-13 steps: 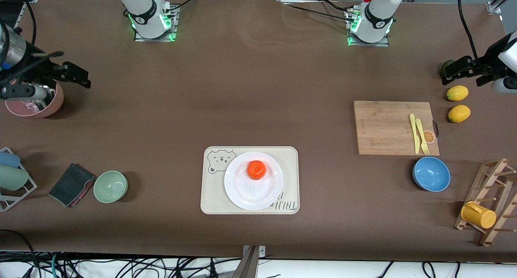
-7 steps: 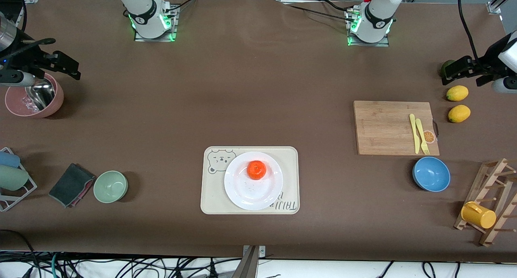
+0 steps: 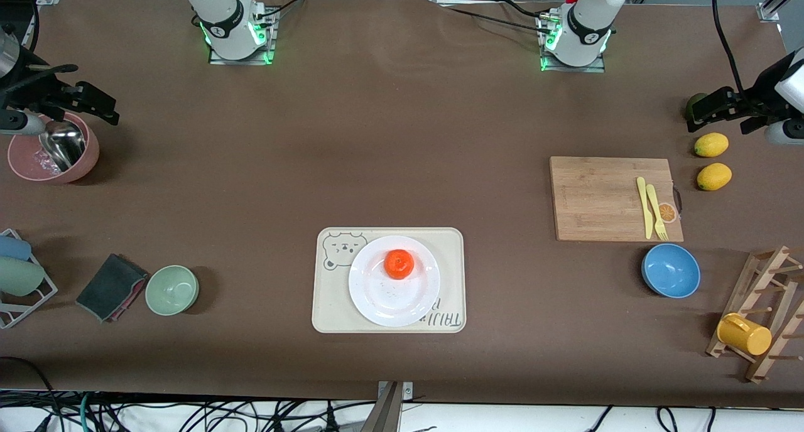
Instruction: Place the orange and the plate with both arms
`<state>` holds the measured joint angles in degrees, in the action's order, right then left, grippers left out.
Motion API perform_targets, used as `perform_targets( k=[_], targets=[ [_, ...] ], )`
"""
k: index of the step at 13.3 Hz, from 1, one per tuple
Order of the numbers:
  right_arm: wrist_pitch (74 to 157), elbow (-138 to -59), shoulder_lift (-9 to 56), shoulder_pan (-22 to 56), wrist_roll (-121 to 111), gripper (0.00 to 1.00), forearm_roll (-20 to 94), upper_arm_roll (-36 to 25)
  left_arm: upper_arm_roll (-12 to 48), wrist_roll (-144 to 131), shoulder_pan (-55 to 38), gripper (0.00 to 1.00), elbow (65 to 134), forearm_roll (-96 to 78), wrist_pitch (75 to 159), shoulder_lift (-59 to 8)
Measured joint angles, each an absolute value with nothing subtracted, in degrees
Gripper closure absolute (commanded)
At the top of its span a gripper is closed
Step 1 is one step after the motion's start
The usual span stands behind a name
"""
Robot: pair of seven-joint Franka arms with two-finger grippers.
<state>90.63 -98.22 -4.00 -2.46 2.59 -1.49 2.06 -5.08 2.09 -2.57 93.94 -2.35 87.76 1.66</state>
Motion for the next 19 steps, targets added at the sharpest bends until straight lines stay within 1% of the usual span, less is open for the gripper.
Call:
perform_targets(
  k=[11, 19],
  targets=[
    [89.74, -98.74, -4.18, -3.57, 2.02, 0.0, -1.47, 4.18, -5.08, 2.09, -2.57, 0.0, 93.94, -2.35, 87.73, 1.66],
    [89.75, -98.74, -4.19, -3.65, 2.02, 0.0, -1.47, 4.2, -5.08, 2.09, -2.57, 0.0, 93.94, -2.35, 87.73, 1.66]
  ],
)
